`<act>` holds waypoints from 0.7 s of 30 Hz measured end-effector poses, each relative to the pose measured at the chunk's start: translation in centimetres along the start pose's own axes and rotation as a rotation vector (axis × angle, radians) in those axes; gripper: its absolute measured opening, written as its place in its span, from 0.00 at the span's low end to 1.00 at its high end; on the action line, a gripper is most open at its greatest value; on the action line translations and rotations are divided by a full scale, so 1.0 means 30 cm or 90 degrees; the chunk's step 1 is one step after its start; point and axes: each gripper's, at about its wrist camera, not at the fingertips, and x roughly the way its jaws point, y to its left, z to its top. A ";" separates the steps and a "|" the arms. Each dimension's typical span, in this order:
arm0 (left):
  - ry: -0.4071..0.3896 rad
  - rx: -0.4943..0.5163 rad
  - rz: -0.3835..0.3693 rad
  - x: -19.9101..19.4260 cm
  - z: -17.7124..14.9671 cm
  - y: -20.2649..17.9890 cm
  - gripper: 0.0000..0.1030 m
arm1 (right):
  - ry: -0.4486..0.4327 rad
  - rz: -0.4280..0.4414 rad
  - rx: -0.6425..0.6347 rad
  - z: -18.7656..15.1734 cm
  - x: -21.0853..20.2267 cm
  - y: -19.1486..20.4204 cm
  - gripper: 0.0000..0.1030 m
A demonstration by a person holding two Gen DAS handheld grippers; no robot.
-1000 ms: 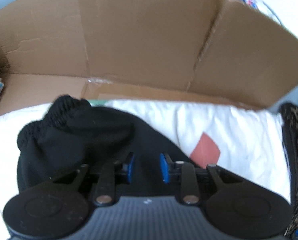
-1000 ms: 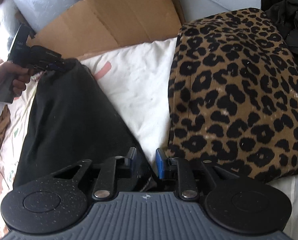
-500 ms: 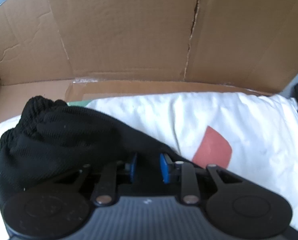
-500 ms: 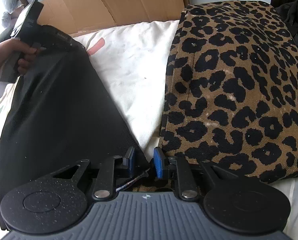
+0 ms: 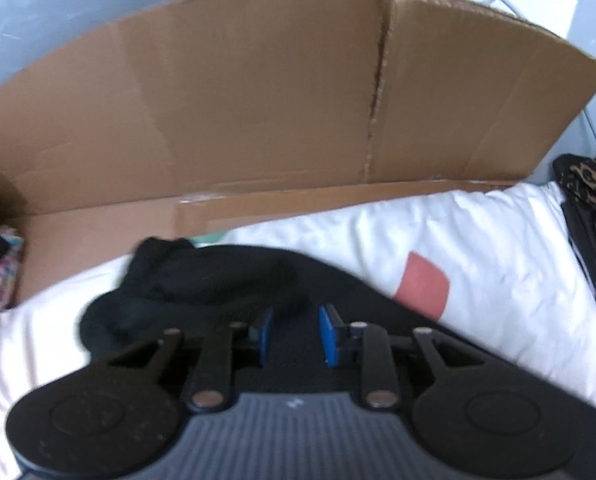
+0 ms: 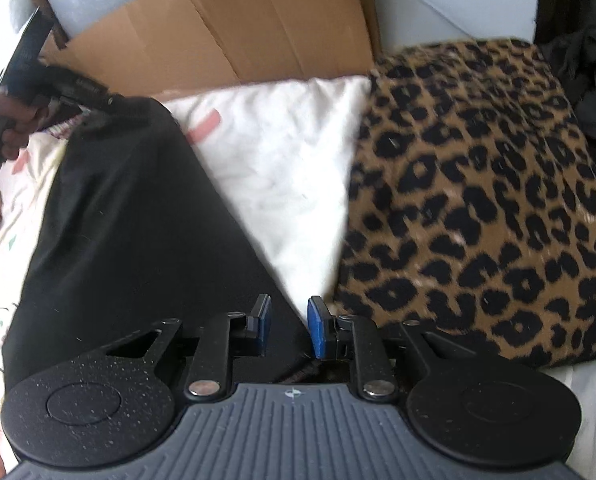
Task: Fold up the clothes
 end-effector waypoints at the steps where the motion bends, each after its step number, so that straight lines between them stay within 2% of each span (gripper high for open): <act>1: 0.000 0.005 0.009 -0.008 -0.017 0.019 0.30 | -0.005 0.008 -0.002 0.008 0.005 0.014 0.26; 6: 0.008 0.025 0.052 -0.019 -0.109 0.106 0.30 | -0.004 0.036 -0.047 0.018 0.033 0.097 0.26; 12: 0.013 0.024 0.074 0.033 -0.182 0.161 0.31 | 0.021 0.054 -0.129 0.012 0.095 0.234 0.28; 16: 0.019 0.029 0.072 0.061 -0.196 0.180 0.31 | 0.032 0.070 -0.191 0.005 0.151 0.350 0.34; 21: 0.024 0.046 0.074 0.095 -0.206 0.176 0.32 | 0.044 0.081 -0.263 -0.012 0.225 0.479 0.34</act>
